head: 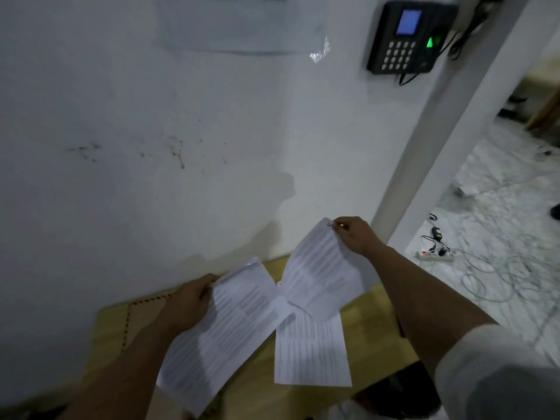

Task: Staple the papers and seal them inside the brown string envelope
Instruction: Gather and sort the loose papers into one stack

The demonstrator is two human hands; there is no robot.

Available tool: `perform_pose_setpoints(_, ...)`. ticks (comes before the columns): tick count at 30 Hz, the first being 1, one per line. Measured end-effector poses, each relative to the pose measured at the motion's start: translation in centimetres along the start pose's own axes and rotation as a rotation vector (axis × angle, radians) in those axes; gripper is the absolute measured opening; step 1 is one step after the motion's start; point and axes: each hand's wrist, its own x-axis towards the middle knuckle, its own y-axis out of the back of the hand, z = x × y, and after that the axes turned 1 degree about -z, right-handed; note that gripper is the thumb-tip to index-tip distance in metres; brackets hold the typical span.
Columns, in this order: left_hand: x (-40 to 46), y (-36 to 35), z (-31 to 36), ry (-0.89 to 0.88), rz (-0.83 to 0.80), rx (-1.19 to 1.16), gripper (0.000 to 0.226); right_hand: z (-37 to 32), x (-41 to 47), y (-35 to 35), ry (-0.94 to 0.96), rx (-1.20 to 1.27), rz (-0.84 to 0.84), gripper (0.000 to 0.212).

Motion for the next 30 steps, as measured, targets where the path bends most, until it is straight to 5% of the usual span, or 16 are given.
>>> perform_pose_setpoints(5, -2.6, 5.8, 4.0, -0.121, 0.124, -0.037, 0.031, -10.2, -3.8, 1.6, 0.153, 0.149, 0.006, 0.025)
perform_pose_setpoints(12, -5.3, 10.4, 8.1, -0.186, 0.245, -0.112, 0.041, -20.0, -8.4, 1.4, 0.170, 0.334, -0.206, 0.023)
perform_pose_setpoints(15, -6.2, 11.6, 9.2, -0.146, 0.254, -0.163, 0.052, -22.0, -9.7, 1.5, 0.165, 0.387, -0.288, 0.026)
perform_pose_setpoints(20, -6.9, 12.4, 10.0, -0.048, 0.264, -0.122, 0.018, -23.8, -11.7, 1.6, 0.230, 0.436, -0.318, 0.030)
perform_pose_setpoints(23, -6.7, 12.3, 9.8, 0.029, 0.277, -0.147, 0.017, -23.9, -12.0, 1.2, 0.250, 0.458, -0.312, 0.029)
perform_pose_setpoints(30, -6.5, 12.0, 10.5, 0.064, 0.275, -0.243, 0.013, -23.2, -12.1, 0.7, 0.374, 0.272, -0.155, 0.020)
